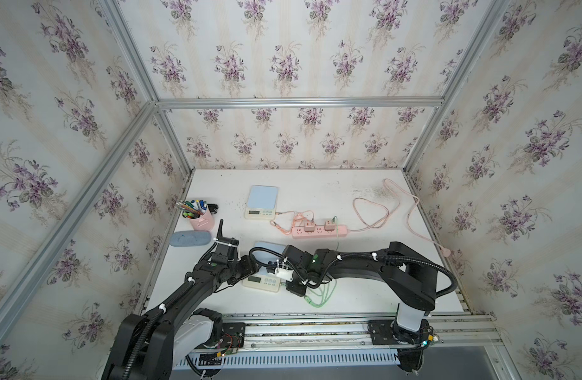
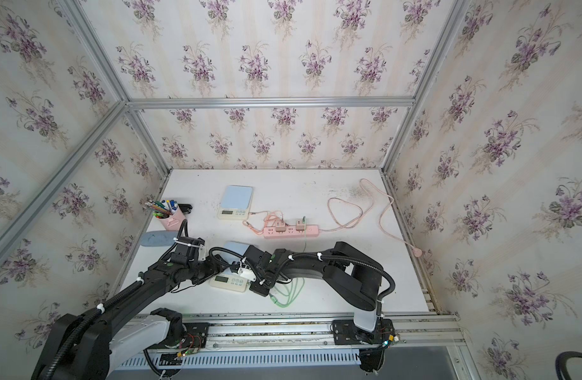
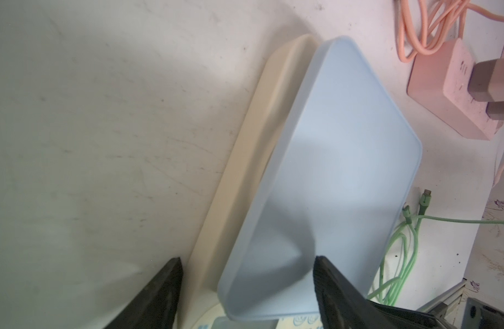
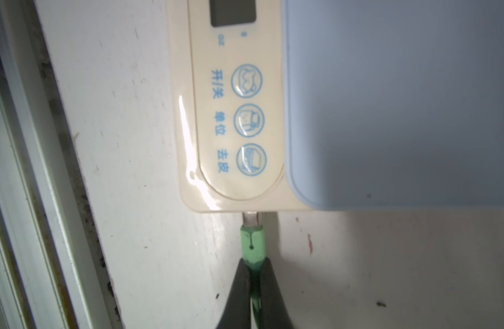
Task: Charge the electronic scale
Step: Insert the charging cable into the electronic scale.
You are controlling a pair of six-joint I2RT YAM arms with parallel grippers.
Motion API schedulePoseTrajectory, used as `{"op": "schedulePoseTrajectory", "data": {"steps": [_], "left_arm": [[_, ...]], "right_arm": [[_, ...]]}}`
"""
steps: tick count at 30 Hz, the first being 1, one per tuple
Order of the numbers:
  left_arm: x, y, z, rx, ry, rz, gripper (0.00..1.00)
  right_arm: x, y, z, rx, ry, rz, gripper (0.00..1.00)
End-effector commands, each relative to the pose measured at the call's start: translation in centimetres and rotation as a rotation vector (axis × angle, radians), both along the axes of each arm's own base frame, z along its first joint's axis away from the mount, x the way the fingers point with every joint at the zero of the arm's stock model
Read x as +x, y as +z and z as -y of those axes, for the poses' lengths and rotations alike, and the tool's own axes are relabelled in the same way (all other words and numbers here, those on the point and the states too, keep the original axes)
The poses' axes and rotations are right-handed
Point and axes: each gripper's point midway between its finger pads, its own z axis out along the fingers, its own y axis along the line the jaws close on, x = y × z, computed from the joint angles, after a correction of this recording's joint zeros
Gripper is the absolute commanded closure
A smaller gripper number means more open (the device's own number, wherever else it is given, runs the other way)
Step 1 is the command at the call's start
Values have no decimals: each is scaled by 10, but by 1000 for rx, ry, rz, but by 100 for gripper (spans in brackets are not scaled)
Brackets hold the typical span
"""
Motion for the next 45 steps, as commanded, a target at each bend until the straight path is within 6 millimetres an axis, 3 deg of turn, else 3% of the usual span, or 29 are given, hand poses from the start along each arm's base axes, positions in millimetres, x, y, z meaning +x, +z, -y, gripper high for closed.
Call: {"op": "schedulePoseTrajectory", "data": {"steps": [1, 14, 27, 45], "left_arm": [[-38, -18, -1, 2, 29, -167, 26], [-43, -17, -1, -2, 47, -151, 29], [-52, -19, 6, 21, 51, -152, 32], [-57, -20, 6, 10, 107, -156, 37]], "right_arm": [[14, 5, -17, 49, -32, 51, 100], [8, 34, -15, 201, -45, 7, 100], [7, 26, -18, 159, -29, -25, 100], [-8, 17, -7, 144, 2, 7, 100]]}}
